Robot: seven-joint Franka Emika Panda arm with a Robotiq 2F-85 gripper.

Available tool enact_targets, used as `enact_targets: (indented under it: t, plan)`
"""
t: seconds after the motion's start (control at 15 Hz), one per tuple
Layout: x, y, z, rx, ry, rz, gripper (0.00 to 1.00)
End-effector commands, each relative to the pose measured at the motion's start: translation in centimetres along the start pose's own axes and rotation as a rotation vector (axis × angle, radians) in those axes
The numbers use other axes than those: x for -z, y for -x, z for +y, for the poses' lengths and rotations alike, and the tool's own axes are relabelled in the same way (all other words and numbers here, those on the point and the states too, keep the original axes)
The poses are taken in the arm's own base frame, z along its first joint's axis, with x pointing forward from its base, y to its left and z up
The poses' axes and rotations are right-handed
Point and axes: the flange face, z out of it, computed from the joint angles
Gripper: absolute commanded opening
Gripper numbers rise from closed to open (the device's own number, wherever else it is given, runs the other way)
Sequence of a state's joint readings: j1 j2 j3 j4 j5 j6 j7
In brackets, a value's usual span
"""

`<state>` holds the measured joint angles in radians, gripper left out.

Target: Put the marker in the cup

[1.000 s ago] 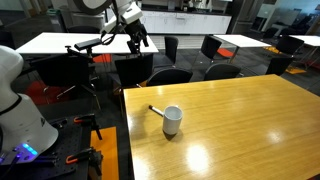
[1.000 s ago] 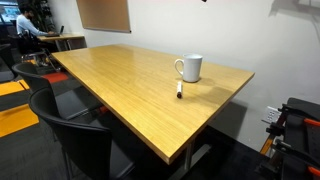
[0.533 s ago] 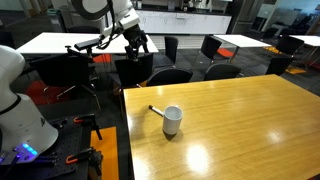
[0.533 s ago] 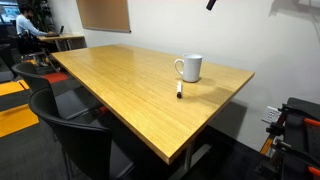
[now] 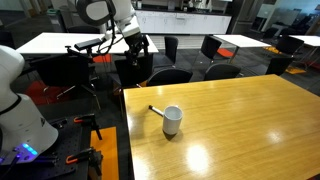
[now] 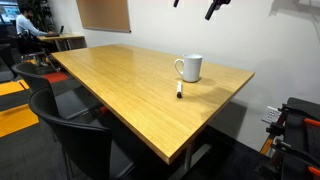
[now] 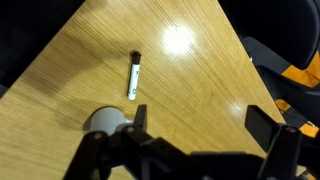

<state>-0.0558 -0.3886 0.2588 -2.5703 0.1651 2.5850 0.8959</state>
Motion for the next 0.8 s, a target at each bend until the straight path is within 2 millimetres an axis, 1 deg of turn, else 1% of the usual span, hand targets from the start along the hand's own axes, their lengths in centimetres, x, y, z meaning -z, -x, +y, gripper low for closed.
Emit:
enact_targets:
  t: [0.0,0.4,0.53,0.73]
  plan:
    - [-2.4,-0.8,0.7,-0.080,-0.017,-0.033,1.00]
    - [-7.2,-2.9,2.4,-0.115,-0.053,-0.002,1.00]
    - [-8.8,-3.7,3.1,-0.152,-0.055,-0.007,1.00]
    - [-10.7,-4.3,4.0,-0.196,-0.037,-0.030,1.00]
